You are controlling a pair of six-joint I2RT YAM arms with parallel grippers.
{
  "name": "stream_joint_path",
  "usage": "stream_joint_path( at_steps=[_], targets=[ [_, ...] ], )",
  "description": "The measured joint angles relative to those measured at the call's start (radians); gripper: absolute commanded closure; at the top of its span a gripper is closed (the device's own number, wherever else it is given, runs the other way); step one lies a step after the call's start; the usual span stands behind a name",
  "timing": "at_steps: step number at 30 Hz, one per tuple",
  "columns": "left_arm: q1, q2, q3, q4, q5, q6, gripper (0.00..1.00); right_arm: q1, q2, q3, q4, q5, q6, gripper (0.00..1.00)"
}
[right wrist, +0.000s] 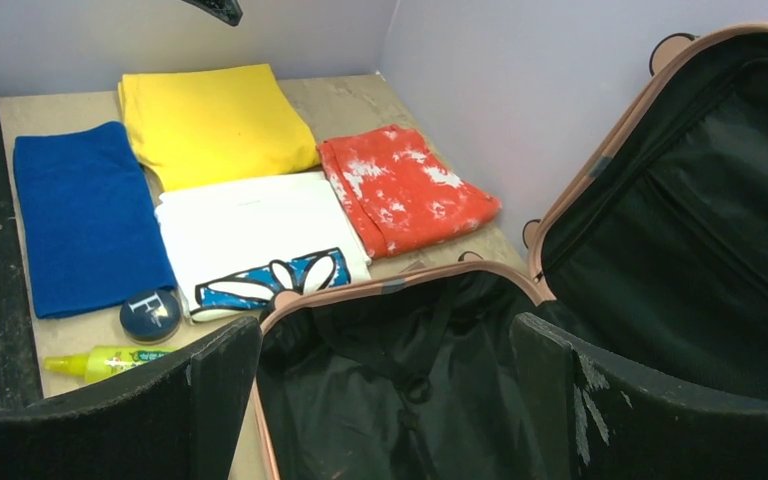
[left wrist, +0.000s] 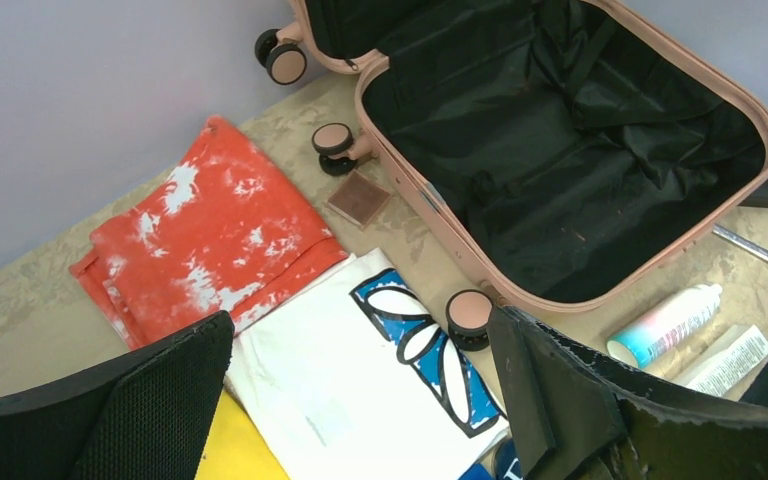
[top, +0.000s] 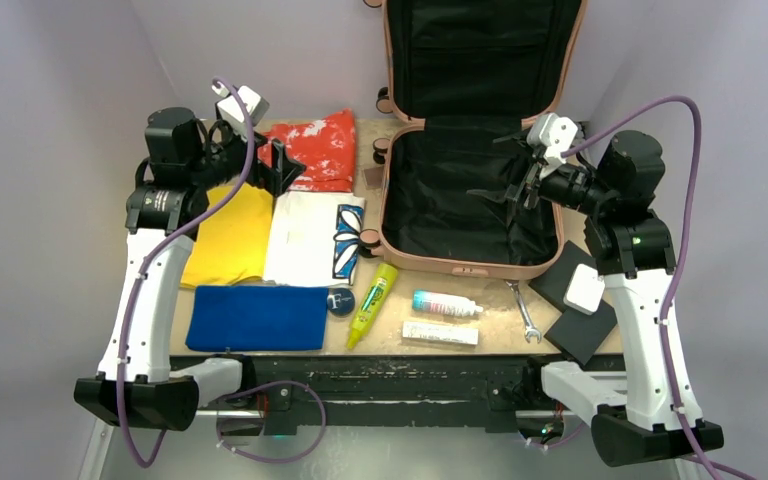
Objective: Pack the luggage
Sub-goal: Pick up the clothes from the corner of the board.
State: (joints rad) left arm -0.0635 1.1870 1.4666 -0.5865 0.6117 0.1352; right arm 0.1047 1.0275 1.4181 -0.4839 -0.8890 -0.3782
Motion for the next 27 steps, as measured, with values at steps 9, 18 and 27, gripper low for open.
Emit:
stream_joint_path(
  at_steps=[9, 18, 27],
  targets=[
    [0.000, 0.032, -0.005, 0.031, -0.053, -0.005, 0.01, 0.000, 0.012, -0.001, 0.018, 0.005, 0.002, 0.01],
    [-0.028, 0.089, -0.011, 0.089, -0.215, 0.006, 0.01, 0.000, 0.029, -0.024, 0.076, 0.034, 0.038, 0.01],
    [-0.085, 0.332, -0.011, 0.180, -0.505, 0.014, 0.01, 0.000, 0.039, -0.060, 0.129, 0.097, 0.071, 0.01]
  ],
)
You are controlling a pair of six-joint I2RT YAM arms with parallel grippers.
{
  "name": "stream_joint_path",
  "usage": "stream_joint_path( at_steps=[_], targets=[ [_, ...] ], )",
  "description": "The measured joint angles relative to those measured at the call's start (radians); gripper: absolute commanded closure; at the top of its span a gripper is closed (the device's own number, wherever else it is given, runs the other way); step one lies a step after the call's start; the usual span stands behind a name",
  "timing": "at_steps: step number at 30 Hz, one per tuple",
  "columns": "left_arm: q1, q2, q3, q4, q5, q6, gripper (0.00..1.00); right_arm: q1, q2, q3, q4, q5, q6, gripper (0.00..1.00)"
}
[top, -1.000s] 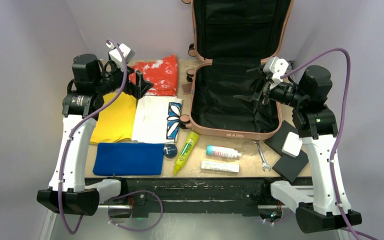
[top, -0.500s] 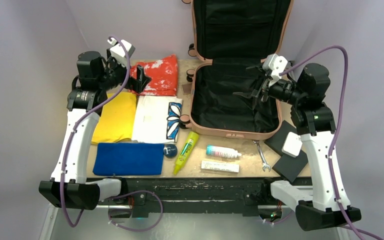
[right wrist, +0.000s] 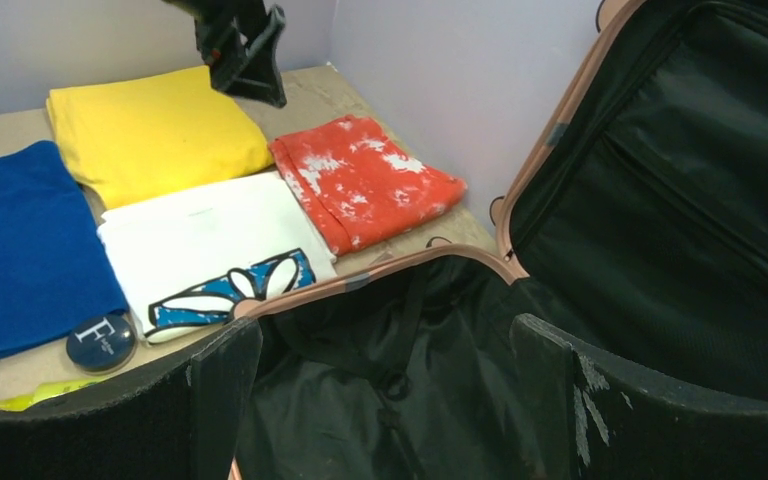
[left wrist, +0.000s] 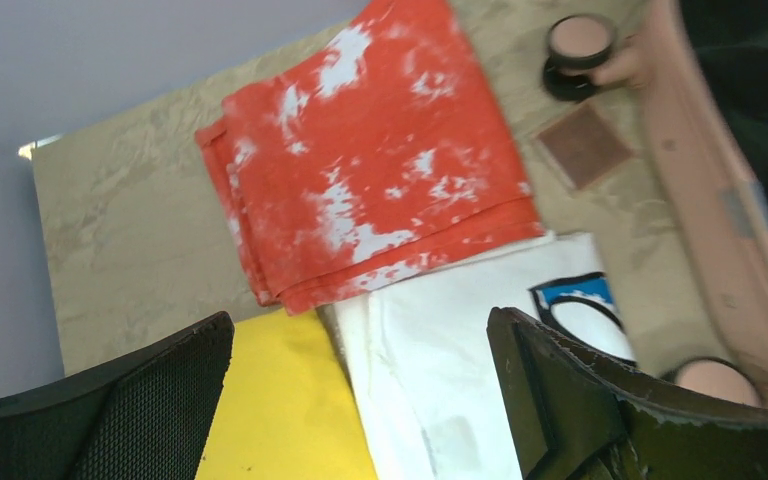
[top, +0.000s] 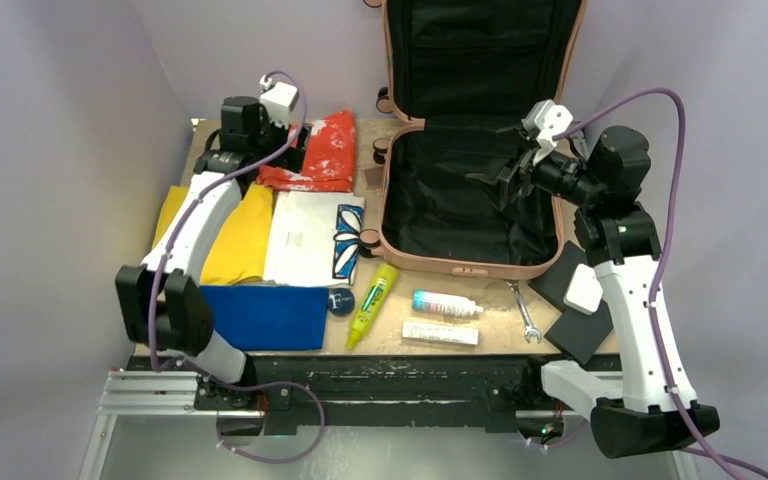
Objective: Pack the luggage
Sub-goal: Pick up the clothes from the corner of the board.
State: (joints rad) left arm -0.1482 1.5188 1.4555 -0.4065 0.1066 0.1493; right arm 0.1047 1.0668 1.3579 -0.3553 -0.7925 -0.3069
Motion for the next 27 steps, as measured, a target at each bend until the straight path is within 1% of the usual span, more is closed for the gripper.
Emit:
stream_joint_path(
  at_steps=[7, 13, 20, 27],
  targets=[
    [-0.032, 0.190, 0.007, 0.058, -0.177, -0.012, 0.01, 0.000, 0.000, -0.020, 0.034, 0.023, 0.012, 0.01],
    [-0.118, 0.303, 0.052, 0.090, -0.325, -0.019, 0.01, 0.000, 0.000, -0.044, 0.055, 0.024, 0.026, 0.01],
    [-0.182, 0.379, 0.112, 0.114, -0.393, -0.046, 0.01, 0.000, 0.000, -0.055, 0.078, 0.024, 0.039, 0.01],
    [-0.221, 0.532, 0.239, 0.148, -0.474, -0.090, 0.02, 0.000, 0.000, -0.058, 0.087, 0.032, 0.045, 0.01]
  ],
)
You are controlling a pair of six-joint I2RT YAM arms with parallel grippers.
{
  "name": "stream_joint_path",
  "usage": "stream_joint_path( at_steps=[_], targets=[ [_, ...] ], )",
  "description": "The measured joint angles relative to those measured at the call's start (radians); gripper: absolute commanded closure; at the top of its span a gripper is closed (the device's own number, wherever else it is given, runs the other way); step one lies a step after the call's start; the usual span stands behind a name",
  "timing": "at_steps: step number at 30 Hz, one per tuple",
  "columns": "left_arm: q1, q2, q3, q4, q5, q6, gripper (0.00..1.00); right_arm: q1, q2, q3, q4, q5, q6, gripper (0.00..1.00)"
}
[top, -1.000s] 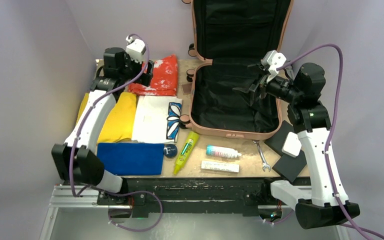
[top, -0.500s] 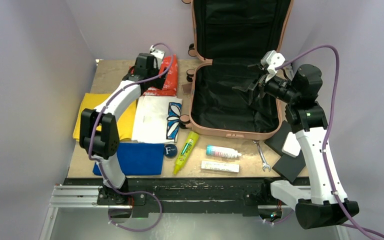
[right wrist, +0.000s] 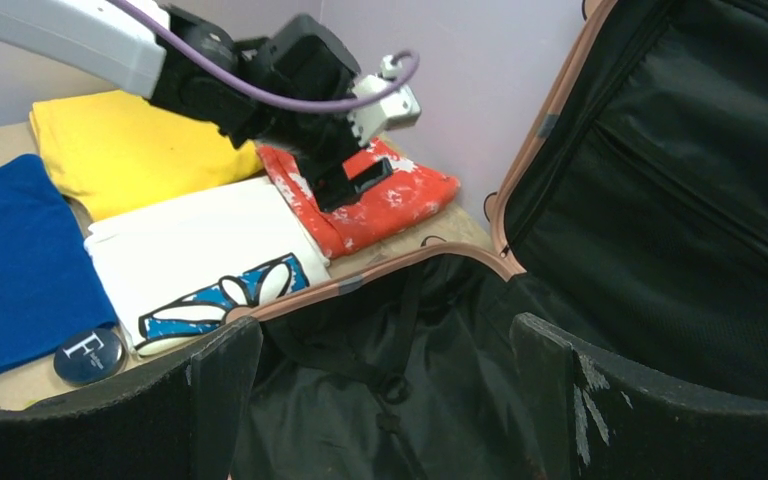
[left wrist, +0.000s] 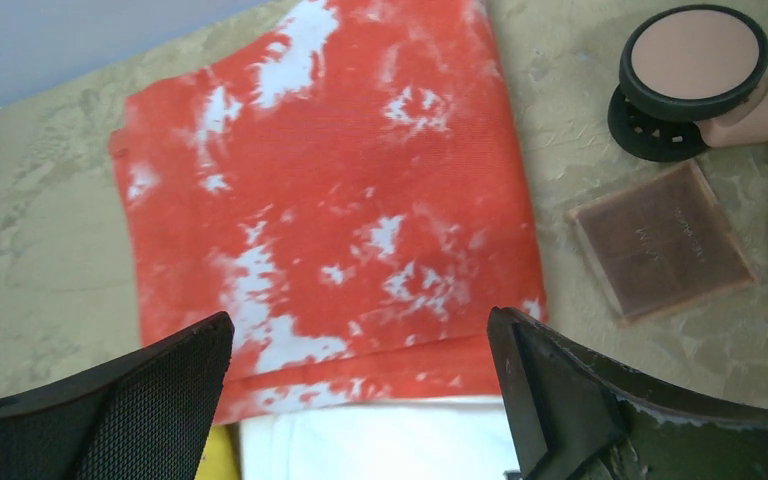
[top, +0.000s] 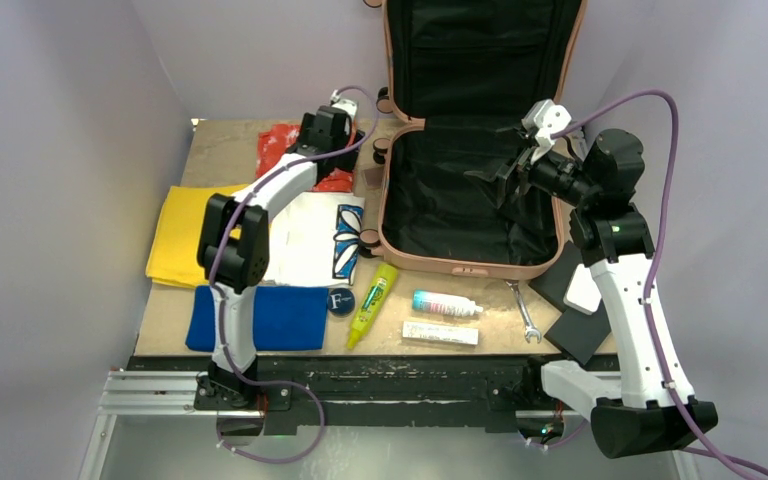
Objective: Pack the luggage
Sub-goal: Pick up the clothes from the corner of the board.
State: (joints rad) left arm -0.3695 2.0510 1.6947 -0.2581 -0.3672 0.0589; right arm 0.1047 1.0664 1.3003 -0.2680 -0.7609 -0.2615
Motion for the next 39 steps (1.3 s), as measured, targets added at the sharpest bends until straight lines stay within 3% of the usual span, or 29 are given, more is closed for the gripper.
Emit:
stream_joint_path(
  at_steps=[9, 16, 26, 29, 32, 35, 39],
  targets=[
    [-0.048, 0.214, 0.104, 0.003, -0.025, -0.023, 0.03, 0.000, 0.000, -0.001, 0.002, 0.010, 0.000, 0.01],
    [-0.077, 0.261, 0.143, 0.003, -0.054, -0.024, 0.03, 0.000, 0.001, -0.013, 0.007, 0.010, 0.000, 0.01],
    [-0.091, 0.364, 0.240, -0.007, -0.166, -0.068, 0.15, 0.000, 0.015, -0.013, 0.019, -0.002, 0.021, 0.01],
    [-0.091, 0.371, 0.249, -0.013, -0.192, -0.076, 0.33, 0.000, 0.028, -0.013, 0.034, -0.023, 0.038, 0.01],
    [-0.091, 0.374, 0.249, -0.026, -0.203, -0.079, 0.41, 0.003, 0.045, -0.013, 0.057, -0.047, 0.064, 0.02],
    [-0.092, 0.375, 0.249, -0.031, -0.201, -0.092, 0.58, 0.016, 0.066, -0.012, 0.082, -0.055, 0.097, 0.03],
    [-0.096, 0.375, 0.249, -0.038, -0.190, -0.103, 0.92, 0.061, 0.115, 0.005, 0.108, -0.034, 0.140, 0.03]
  ],
)
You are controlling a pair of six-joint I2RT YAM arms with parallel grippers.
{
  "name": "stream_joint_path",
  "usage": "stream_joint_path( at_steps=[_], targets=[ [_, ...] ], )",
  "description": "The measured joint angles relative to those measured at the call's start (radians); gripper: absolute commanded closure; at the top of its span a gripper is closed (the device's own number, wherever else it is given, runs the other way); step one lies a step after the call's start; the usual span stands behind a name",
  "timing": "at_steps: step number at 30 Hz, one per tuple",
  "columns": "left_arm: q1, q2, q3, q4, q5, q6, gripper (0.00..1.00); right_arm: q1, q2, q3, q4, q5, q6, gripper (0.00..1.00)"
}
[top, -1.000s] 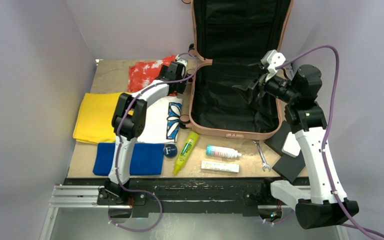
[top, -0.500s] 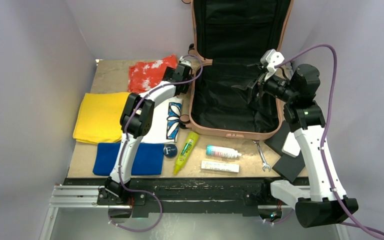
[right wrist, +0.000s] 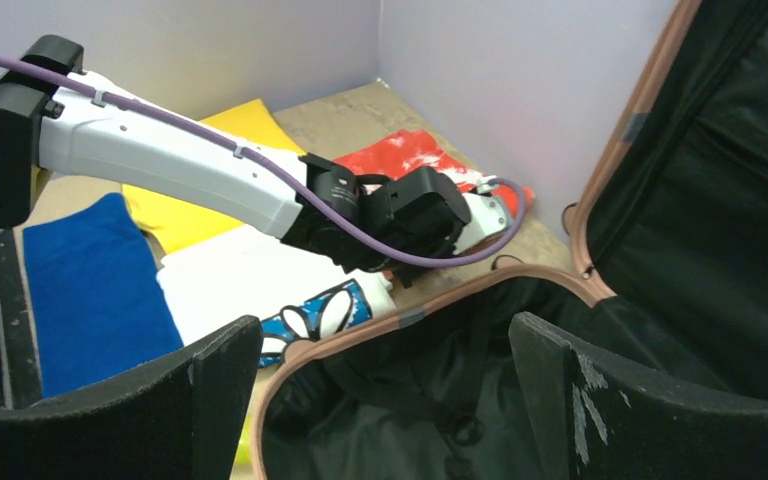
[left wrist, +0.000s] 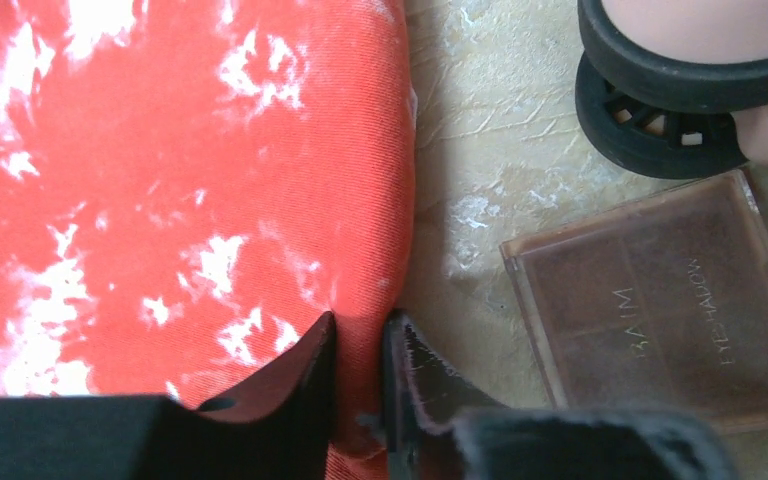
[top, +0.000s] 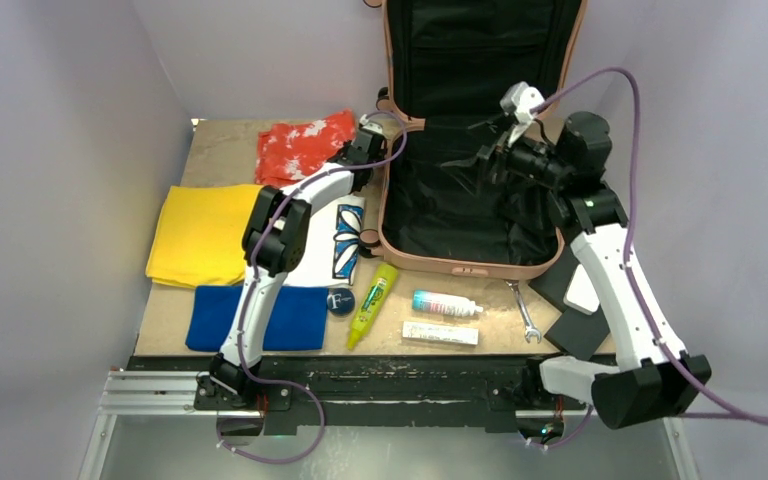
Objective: Pack the luggage
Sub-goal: Pick up the clothes from the corner of the board.
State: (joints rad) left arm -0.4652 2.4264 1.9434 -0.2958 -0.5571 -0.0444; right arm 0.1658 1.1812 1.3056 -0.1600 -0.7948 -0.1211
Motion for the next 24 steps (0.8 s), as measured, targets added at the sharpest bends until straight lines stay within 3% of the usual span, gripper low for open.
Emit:
stream_joint_path(
  at_steps=[1, 8, 19, 24],
  targets=[
    [0.000, 0.000, 0.000, 0.000, 0.002, -0.001, 1.00, 0.019, 0.021, 0.014, 0.004, 0.018, 0.010, 0.03],
    [0.036, 0.000, 0.043, -0.059, 0.081, -0.040, 1.00, 0.106, 0.214, 0.156, 0.069, 0.120, 0.172, 0.07],
    [0.262, -0.076, 0.061, -0.105, 0.428, -0.079, 1.00, 0.129, 0.622, 0.459, 0.163, 0.249, 0.510, 0.08],
    [0.302, -0.181, 0.008, -0.097, 0.529, -0.082, 1.00, 0.165, 0.817, 0.640, 0.133, 0.274, 0.608, 0.06]
  ],
)
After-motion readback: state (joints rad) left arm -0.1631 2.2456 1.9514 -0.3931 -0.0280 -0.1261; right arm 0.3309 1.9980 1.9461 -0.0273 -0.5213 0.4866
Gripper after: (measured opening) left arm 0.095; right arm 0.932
